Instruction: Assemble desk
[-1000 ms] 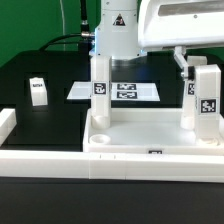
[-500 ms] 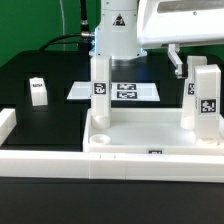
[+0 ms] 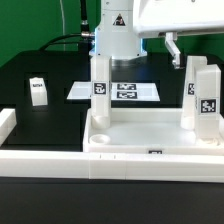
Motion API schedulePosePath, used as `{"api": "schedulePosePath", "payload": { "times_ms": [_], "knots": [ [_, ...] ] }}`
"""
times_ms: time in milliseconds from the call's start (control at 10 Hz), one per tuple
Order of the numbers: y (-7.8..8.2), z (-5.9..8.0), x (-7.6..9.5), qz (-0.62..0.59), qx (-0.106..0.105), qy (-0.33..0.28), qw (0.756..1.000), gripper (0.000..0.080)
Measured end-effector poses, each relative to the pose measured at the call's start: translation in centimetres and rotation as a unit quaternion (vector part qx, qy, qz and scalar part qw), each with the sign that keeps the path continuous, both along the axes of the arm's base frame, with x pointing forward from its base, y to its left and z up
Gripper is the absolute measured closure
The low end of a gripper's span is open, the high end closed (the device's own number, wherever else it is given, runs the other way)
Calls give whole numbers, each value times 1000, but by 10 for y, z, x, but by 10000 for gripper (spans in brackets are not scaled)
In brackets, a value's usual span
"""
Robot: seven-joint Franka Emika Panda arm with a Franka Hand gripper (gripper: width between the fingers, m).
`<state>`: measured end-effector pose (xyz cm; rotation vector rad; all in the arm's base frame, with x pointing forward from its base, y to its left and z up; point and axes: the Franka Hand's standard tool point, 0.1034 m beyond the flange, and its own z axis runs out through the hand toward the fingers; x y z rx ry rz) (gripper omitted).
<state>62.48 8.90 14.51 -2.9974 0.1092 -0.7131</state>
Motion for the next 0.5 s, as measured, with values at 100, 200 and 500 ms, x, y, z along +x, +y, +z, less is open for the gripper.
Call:
{"api": "schedulePosePath", "payload": {
  "times_ms": [100,200,500],
  "knots": [
    [0,-1,-1,0,0,7,1000,151],
    [1,-2,-2,1,1,13,1000,151],
    [-1,-5,-4,7,8,118,993,151]
  ]
}}
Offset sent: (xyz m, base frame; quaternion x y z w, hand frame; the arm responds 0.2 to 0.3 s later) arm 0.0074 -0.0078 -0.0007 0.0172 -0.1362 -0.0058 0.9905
